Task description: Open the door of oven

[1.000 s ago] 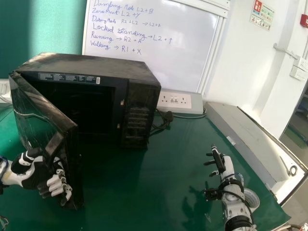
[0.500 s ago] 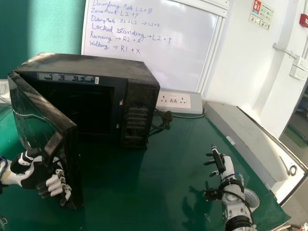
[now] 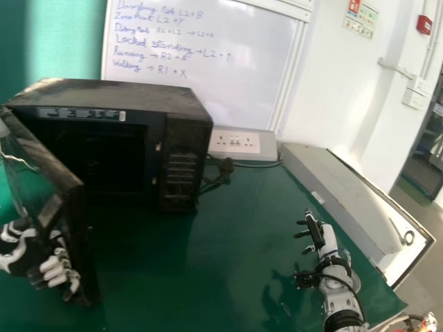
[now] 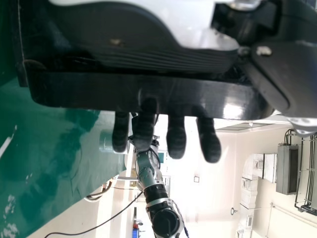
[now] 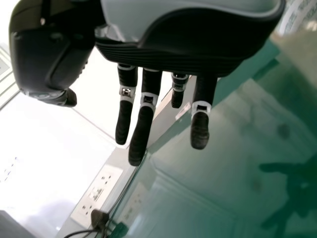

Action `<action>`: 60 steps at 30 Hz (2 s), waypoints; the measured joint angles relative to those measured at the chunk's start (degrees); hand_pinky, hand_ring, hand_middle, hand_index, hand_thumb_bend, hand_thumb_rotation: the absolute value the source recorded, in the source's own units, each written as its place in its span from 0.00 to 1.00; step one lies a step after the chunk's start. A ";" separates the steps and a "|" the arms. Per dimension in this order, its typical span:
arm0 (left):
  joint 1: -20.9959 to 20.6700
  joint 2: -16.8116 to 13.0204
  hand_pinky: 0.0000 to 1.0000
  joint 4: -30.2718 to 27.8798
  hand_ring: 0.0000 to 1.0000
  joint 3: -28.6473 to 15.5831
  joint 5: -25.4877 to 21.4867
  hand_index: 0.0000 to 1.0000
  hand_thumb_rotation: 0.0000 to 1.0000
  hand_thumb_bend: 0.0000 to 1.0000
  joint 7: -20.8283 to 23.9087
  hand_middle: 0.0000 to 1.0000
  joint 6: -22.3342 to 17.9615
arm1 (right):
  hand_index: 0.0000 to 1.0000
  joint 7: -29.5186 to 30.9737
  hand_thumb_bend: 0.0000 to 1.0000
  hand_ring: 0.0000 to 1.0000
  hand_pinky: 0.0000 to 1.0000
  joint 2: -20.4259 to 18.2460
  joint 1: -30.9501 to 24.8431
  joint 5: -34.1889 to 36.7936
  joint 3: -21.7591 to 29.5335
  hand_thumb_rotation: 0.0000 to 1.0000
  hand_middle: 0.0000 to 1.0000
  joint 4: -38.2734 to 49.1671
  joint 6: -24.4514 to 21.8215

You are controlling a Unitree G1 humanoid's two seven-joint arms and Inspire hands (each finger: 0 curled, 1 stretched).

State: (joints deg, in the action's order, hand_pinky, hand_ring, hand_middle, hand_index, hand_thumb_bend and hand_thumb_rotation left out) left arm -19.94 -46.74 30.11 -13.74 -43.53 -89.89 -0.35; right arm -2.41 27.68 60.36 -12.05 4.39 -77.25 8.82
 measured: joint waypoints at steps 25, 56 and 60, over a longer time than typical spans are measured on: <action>15.58 -14.43 0.00 -3.07 0.01 0.01 -13.05 0.10 0.91 0.88 -1.28 0.05 -5.74 | 0.60 -0.01 0.65 0.23 0.18 0.11 -0.03 0.00 -0.01 0.97 0.35 0.00 0.00; 22.97 -24.40 0.00 21.26 0.01 -5.10 -27.35 0.09 0.91 0.87 6.40 0.05 -14.74 | 0.63 -0.04 0.72 0.25 0.20 -0.10 -0.16 -0.04 -0.31 1.00 0.39 -0.04 0.05; 22.82 -24.26 0.00 22.82 0.01 -5.13 -27.59 0.10 0.91 0.86 6.79 0.05 -14.81 | 0.64 -0.05 0.71 0.23 0.19 0.00 -0.16 -0.04 -0.31 1.00 0.38 -0.04 0.05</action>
State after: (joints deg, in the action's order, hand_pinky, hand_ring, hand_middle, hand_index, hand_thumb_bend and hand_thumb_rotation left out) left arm 2.88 -71.00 52.92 -18.87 -71.12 -83.10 -15.16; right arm -2.46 27.68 60.20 -12.10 4.08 -77.29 8.87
